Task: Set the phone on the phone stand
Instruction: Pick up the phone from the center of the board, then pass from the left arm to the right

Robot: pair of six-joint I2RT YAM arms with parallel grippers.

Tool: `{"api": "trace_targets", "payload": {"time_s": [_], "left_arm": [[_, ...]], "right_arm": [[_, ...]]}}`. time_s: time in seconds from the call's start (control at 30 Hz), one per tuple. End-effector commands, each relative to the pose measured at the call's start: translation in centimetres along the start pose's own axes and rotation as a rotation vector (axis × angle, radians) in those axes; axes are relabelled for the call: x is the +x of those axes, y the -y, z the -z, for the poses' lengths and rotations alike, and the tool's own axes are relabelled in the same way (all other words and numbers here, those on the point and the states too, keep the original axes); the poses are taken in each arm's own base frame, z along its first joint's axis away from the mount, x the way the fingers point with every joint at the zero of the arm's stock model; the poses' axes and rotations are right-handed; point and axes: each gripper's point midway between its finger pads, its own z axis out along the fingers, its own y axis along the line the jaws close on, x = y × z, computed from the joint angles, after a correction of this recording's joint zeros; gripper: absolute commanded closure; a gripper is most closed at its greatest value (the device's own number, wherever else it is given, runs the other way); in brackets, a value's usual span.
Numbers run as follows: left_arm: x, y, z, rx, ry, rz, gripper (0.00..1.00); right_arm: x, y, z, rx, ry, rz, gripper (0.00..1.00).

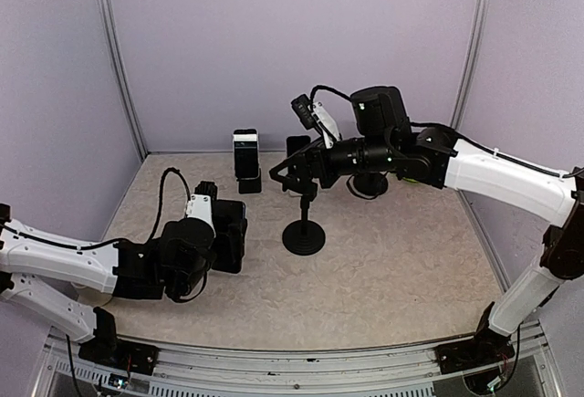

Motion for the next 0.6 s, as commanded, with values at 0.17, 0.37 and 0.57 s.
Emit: {"api": "trace_targets", "payload": {"time_s": [0.17,0.37,0.57], "left_arm": [[-5.3,2.7,1.4,0.045,0.187,0.014,1.0],[-6.4,4.5,1.8,0.079,0.227,-0.003,1.0],[-7.6,6.1,2.2,0.12,0.261,0.001,1.0]], "right_arm": [[-1.8,-1.6,-2.3,-0.057,0.062,-0.012,0.09],[-2.1,-2.0,-3.2,-0.089,0.079,-0.023,0.1],[-1.8,-2.0,-4.4,-0.101,0.085,-0.044,0.12]]}}
